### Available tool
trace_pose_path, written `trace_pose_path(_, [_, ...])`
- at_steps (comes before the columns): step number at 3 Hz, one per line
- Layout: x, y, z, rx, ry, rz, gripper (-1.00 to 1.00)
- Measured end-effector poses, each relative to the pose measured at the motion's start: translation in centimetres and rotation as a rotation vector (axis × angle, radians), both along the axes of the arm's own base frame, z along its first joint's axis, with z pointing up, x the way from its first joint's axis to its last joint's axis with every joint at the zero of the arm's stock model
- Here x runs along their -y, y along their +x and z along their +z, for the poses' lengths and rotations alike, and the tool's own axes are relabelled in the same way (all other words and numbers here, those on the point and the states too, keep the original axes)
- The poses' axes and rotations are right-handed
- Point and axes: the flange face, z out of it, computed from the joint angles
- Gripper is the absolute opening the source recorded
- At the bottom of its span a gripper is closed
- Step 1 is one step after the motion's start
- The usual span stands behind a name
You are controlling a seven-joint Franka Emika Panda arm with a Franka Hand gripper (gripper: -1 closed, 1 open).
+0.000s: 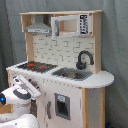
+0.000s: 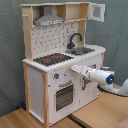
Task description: Play with the kitchen
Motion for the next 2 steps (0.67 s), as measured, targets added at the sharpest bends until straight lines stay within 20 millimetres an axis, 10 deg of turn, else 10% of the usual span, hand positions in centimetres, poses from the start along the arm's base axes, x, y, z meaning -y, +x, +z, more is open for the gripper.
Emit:
trace_pose_path(1, [-0.02,0.00,-0.03,-0.001,0.002,0.000,-1.00])
trace_pose_path(2, [-0.22,-0.03,-0.18,0.006,-0.158,0.008,-1.00])
